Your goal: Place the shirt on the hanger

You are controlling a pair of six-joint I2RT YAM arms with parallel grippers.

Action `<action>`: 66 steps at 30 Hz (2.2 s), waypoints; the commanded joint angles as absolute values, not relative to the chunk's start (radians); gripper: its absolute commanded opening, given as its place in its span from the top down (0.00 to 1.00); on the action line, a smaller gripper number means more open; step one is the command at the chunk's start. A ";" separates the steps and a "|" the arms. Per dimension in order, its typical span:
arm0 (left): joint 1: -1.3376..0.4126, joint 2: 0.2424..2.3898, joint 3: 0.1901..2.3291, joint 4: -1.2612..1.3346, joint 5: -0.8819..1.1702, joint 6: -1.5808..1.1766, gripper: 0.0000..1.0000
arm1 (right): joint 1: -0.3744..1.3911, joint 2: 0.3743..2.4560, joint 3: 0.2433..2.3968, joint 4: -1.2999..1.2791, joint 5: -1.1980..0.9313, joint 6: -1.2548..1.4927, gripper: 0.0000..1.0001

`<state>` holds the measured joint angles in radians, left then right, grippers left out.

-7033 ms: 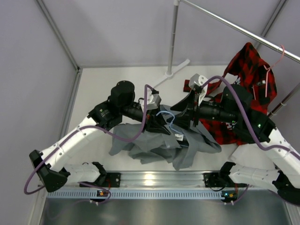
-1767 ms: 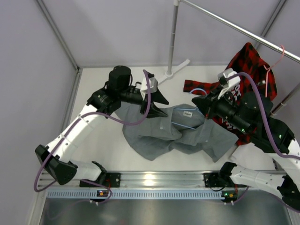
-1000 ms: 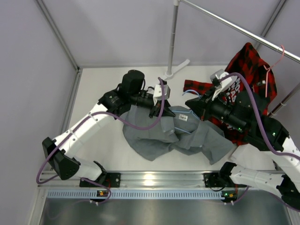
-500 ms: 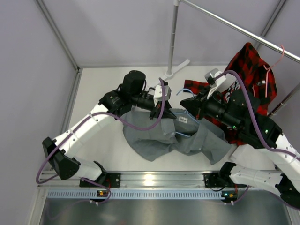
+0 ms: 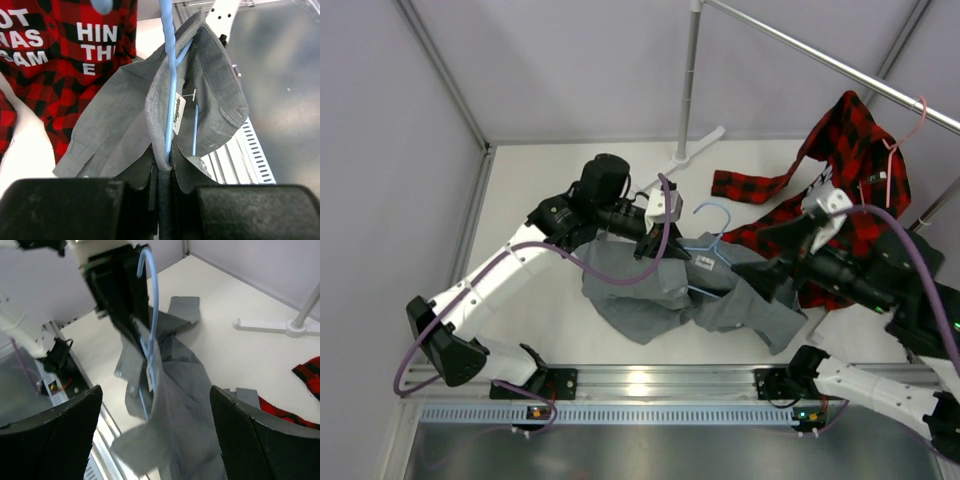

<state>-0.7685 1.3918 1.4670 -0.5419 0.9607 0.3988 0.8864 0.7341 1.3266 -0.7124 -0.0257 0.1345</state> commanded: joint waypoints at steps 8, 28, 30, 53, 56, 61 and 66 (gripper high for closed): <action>-0.773 1.334 1.569 -0.566 1.183 0.390 1.00 | 0.896 0.647 1.246 -1.034 -0.371 -0.055 0.23; -0.773 1.310 1.728 -0.566 0.737 0.206 0.13 | 0.896 0.620 1.328 -0.885 -0.203 0.035 1.00; -0.773 1.298 1.770 -0.566 0.521 0.157 0.02 | 0.896 0.630 1.371 -0.900 -0.149 0.046 1.00; -0.770 0.489 0.919 -0.427 -0.659 -0.054 0.02 | 0.870 1.061 1.868 -1.197 0.848 0.411 1.00; -0.688 0.518 0.887 -0.399 -0.542 -0.061 0.02 | 0.682 1.170 1.905 -1.079 0.682 0.434 1.00; -0.554 0.534 0.851 -0.408 -0.482 -0.097 0.02 | 0.499 1.227 1.939 -0.894 0.549 0.495 1.00; -0.500 0.540 0.822 -0.420 -0.463 -0.103 0.02 | 0.453 1.337 1.988 -0.842 0.595 0.511 1.00</action>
<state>-0.5163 0.5392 0.8406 -0.4706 -0.4919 -0.0879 0.4808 1.3331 1.9202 -1.0332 0.5835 0.4778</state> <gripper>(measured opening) 0.980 0.005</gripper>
